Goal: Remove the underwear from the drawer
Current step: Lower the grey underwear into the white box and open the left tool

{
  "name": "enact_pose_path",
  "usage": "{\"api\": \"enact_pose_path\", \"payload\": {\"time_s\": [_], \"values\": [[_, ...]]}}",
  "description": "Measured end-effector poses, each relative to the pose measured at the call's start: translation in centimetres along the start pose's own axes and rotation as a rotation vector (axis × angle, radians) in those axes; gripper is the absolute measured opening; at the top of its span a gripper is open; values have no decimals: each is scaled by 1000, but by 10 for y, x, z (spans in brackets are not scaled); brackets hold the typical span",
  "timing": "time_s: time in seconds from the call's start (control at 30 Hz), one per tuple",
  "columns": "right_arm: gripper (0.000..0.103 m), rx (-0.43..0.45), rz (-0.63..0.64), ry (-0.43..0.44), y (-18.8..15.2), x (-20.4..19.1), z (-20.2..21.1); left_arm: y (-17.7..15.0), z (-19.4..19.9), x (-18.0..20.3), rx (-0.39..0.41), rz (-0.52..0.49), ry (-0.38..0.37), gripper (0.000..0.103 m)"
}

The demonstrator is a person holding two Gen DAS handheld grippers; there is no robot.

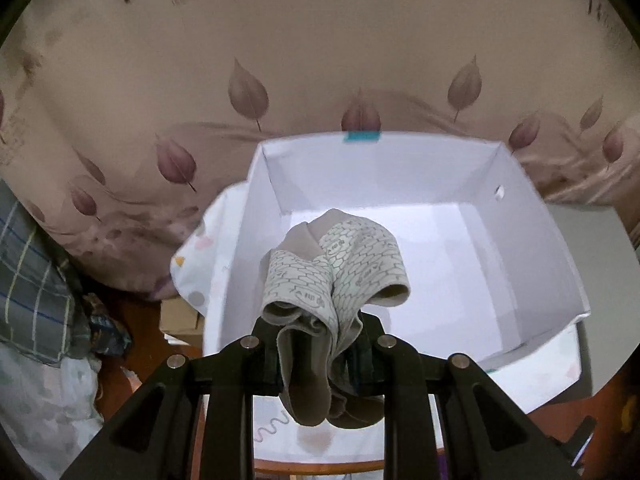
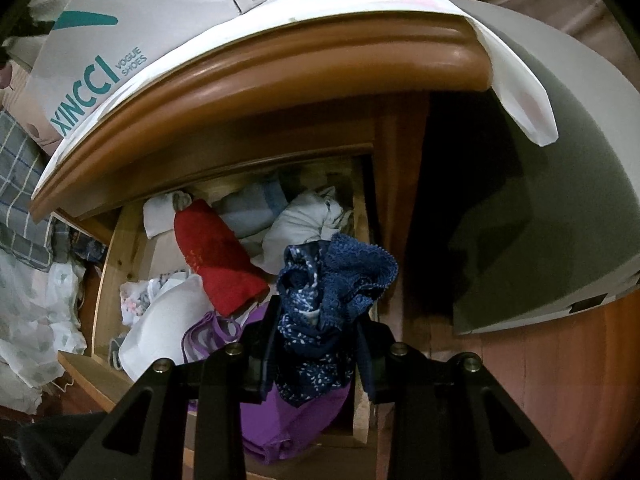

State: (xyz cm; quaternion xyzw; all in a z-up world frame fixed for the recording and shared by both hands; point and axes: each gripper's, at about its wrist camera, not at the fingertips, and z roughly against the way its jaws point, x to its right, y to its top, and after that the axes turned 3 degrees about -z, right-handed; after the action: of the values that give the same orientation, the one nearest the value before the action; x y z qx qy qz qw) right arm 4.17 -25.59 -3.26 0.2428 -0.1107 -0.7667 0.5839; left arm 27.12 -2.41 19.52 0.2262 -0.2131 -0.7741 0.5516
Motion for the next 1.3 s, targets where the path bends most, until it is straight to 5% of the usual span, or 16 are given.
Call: {"api": "enact_pose_path", "payload": {"time_s": [0.37, 0.73, 0.93, 1.07, 1.3], "values": [[33, -7, 11, 12, -1, -2, 2, -27, -28, 4, -79, 43, -87, 20], [33, -7, 16, 12, 0, -2, 1, -49, -11, 2, -75, 38, -67, 22], [33, -8, 13, 13, 0, -2, 1, -45, -6, 1, -37, 50, -7, 30], [33, -2, 19, 13, 1, -3, 2, -41, 7, 1, 21, 58, 21, 57], [33, 21, 30, 7, 3, -11, 4, -45, 45, 10, 109, 14, 72, 62]]}}
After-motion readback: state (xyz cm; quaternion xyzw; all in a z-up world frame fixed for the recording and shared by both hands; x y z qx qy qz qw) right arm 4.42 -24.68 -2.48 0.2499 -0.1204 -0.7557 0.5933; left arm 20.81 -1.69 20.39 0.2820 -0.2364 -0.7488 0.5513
